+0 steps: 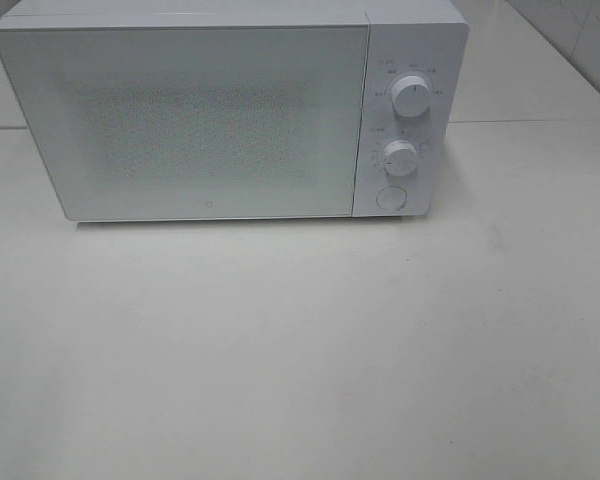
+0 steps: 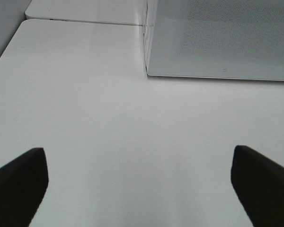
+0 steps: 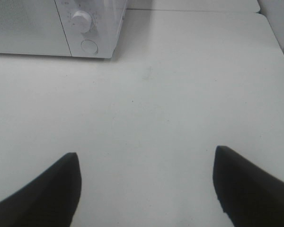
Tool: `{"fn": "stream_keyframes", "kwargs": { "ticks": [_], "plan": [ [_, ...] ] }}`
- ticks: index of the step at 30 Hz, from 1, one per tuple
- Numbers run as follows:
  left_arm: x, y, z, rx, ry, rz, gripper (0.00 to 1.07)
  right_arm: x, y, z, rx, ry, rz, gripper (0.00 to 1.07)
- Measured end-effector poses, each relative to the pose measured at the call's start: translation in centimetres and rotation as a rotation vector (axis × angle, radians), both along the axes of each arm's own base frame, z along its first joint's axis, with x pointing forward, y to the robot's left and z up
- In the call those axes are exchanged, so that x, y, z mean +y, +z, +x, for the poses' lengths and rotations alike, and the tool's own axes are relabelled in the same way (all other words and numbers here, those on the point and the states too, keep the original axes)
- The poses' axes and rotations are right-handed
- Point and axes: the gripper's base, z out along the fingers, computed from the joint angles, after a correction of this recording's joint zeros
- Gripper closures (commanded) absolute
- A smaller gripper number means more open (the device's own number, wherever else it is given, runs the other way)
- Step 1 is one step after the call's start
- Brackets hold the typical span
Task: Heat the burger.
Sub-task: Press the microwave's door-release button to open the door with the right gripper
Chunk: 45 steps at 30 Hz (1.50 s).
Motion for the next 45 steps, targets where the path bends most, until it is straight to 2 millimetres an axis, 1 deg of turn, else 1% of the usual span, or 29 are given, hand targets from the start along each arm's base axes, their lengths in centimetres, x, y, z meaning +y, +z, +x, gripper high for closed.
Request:
{"fn": "stream_keyframes", "kwargs": {
  "ticks": [4,25,29,30,35,37,39,40,42,45],
  "plan": [
    [0.0,0.0,0.0,0.0,0.0,0.0,0.09,0.2,-0.4,0.5,-0.016,0.004,0.011,0.31],
    [0.0,0.0,0.0,0.0,0.0,0.0,0.09,0.3,-0.4,0.6,-0.023,0.006,0.017,0.31],
    [0.0,0.0,0.0,0.0,0.0,0.0,0.09,0.3,-0.2,0.6,-0.044,0.007,0.018,0.31],
    [0.0,0.0,0.0,0.0,0.0,0.0,0.09,0.3,0.3,0.6,-0.079,0.008,0.021,0.31],
    [0.0,0.0,0.0,0.0,0.0,0.0,0.09,0.3,1.1,0.7,-0.151,0.02,0.009,0.31],
    [0.0,0.0,0.0,0.0,0.0,0.0,0.09,0.3,1.4,1.0,-0.17,0.021,0.012,0.31],
    [0.0,0.0,0.0,0.0,0.0,0.0,0.09,0.5,1.8,2.0,-0.157,0.022,0.01,0.31],
    [0.0,0.0,0.0,0.0,0.0,0.0,0.09,0.5,1.8,2.0,-0.157,0.022,0.01,0.31],
    [0.0,0.0,0.0,0.0,0.0,0.0,0.09,0.7,2.2,3.7,-0.138,0.023,0.008,0.31],
    [0.0,0.0,0.0,0.0,0.0,0.0,0.09,0.7,2.3,4.1,-0.14,0.024,0.008,0.31]
  ]
}}
